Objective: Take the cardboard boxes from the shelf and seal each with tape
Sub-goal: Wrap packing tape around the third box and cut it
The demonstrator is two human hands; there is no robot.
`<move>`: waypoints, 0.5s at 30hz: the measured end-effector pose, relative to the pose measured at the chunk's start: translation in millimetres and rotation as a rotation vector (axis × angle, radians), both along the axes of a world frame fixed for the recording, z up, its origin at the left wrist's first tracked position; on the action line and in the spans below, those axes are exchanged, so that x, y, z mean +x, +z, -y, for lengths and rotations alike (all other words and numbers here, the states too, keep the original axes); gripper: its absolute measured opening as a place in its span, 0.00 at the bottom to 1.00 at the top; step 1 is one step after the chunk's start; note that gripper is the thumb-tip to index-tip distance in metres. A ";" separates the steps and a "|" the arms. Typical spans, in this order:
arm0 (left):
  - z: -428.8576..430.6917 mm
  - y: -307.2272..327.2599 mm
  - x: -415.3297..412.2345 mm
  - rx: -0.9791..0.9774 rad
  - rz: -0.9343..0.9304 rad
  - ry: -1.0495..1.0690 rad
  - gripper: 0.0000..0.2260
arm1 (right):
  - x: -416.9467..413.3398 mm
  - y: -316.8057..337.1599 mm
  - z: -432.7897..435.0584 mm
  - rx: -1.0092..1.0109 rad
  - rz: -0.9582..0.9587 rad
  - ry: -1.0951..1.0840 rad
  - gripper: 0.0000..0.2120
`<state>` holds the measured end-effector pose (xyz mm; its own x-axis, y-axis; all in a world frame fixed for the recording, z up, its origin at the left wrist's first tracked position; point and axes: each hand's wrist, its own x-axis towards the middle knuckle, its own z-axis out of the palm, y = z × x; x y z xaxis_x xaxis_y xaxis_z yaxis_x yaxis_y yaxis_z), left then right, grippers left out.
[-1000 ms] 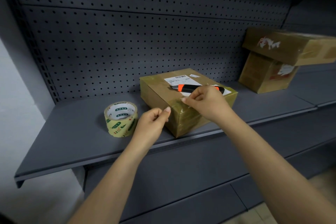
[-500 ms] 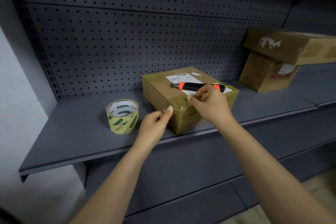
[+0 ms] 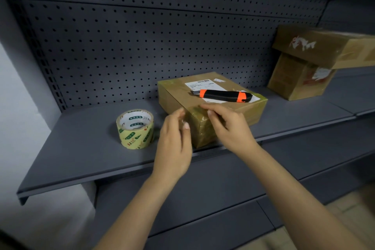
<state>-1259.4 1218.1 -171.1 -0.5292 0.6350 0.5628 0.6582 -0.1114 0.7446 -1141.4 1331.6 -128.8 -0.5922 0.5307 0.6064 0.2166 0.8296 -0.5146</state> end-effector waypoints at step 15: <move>-4.5 -25.6 33.2 -0.290 -0.127 -0.149 0.34 | 11.6 -5.1 -16.3 0.117 0.206 0.196 0.21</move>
